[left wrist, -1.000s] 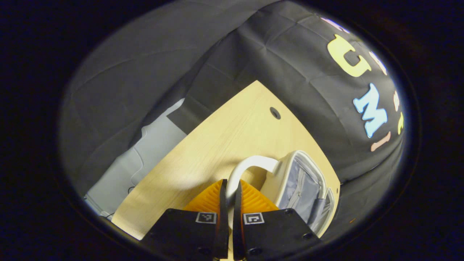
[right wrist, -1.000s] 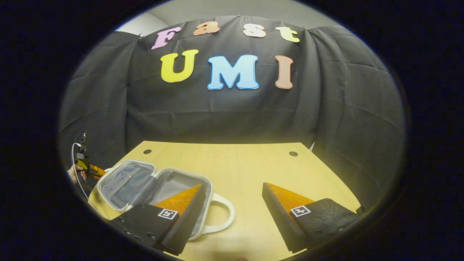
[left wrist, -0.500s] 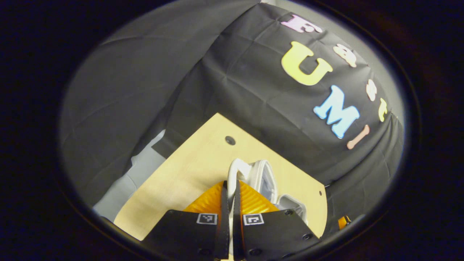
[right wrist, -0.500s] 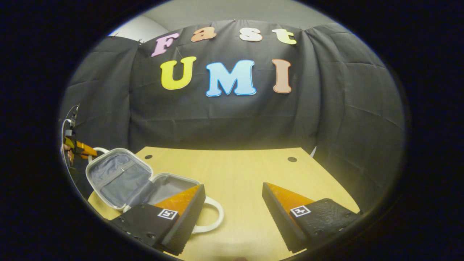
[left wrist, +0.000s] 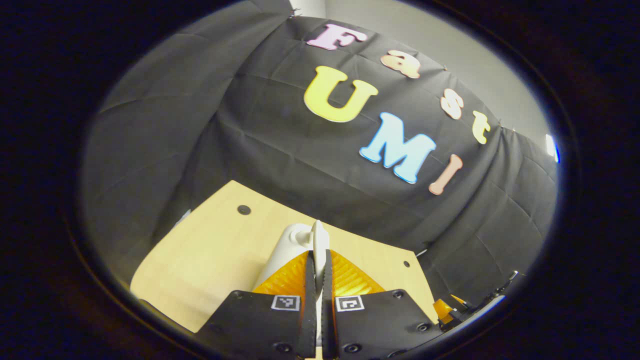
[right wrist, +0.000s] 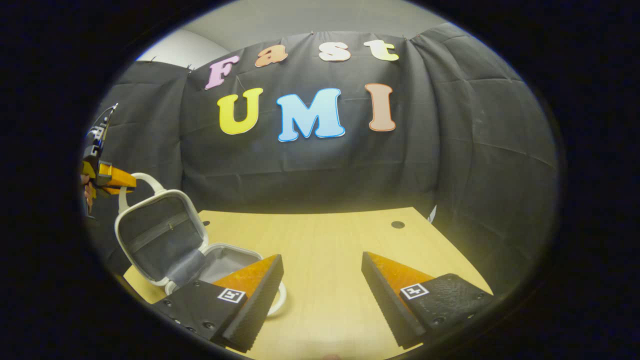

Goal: First open the suitcase, pack the skin care products into it, and then close the suitcase.

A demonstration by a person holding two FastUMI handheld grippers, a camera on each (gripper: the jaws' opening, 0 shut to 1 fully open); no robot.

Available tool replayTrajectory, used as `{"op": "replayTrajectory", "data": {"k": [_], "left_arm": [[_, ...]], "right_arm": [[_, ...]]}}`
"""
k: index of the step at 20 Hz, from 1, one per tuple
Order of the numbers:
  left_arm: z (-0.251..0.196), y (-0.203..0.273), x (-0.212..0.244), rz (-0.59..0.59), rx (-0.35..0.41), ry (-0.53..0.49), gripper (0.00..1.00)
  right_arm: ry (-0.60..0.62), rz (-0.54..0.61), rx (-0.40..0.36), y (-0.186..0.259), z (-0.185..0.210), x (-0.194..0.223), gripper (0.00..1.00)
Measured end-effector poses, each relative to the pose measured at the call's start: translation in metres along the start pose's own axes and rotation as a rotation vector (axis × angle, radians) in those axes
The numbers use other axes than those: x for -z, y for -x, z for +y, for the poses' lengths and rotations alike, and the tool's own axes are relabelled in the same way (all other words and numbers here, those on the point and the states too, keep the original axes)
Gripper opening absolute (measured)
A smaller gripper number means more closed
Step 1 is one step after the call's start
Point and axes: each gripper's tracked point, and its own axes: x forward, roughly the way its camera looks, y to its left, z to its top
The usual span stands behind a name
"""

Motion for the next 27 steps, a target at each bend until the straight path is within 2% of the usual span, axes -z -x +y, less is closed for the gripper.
{"op": "replayTrajectory", "data": {"k": [2,3,4,6,10,16,17,18,19,21,22,23,24,25,26,27], "left_arm": [[-0.051,-0.01,0.03,0.022,0.029,-0.019,0.12],[-0.065,-0.012,0.046,0.037,0.039,-0.031,0.12],[-0.078,-0.016,0.071,0.052,0.048,-0.042,0.12],[-0.112,-0.032,0.118,0.093,0.055,-0.077,0.12],[-0.154,-0.071,0.206,0.178,0.027,-0.166,0.12],[-0.16,-0.11,0.295,0.295,0.007,-0.278,0.12],[-0.159,-0.114,0.301,0.308,0.007,-0.286,0.12],[-0.156,-0.118,0.306,0.321,0.004,-0.292,0.12],[-0.155,-0.123,0.313,0.33,0.002,-0.293,0.16],[-0.153,-0.129,0.325,0.343,-0.001,-0.297,0.13],[-0.15,-0.129,0.331,0.35,-0.002,-0.305,0.12],[-0.151,-0.131,0.337,0.353,0.015,-0.312,0.12],[-0.151,-0.13,0.342,0.362,0.015,-0.323,0.17],[-0.156,-0.131,0.348,0.359,0.033,-0.34,0.17],[-0.16,-0.13,0.349,0.356,0.042,-0.349,0.2],[-0.162,-0.13,0.347,0.343,0.048,-0.362,0.24]], "right_arm": [[0.011,-0.016,-0.023,0.003,-0.01,-0.002,0.96],[0.015,-0.018,-0.04,0.003,-0.013,-0.003,1.0],[0.017,-0.02,-0.057,0.004,-0.018,-0.004,0.96],[0.015,-0.025,-0.086,0.007,-0.03,-0.002,0.96],[0.012,-0.011,-0.125,0.017,-0.055,0.01,0.96],[0.016,0.007,-0.059,0.019,-0.086,0.027,0.95],[0.008,0.018,-0.044,0.02,-0.087,0.03,0.95],[0.0,0.027,-0.033,0.021,-0.088,0.032,1.0],[-0.004,0.033,-0.025,0.022,-0.088,0.032,0.95],[-0.007,0.047,0.0,0.022,-0.093,0.034,0.95],[-0.005,0.05,0.018,0.023,-0.095,0.034,1.0],[0.002,0.049,0.035,0.025,-0.098,0.032,0.95],[0.011,0.049,0.051,0.026,-0.101,0.029,0.95],[0.016,0.047,0.066,0.026,-0.104,0.026,1.0],[0.011,0.048,0.075,0.027,-0.105,0.023,0.95],[-0.002,0.043,0.079,0.029,-0.105,0.02,0.95]]}}
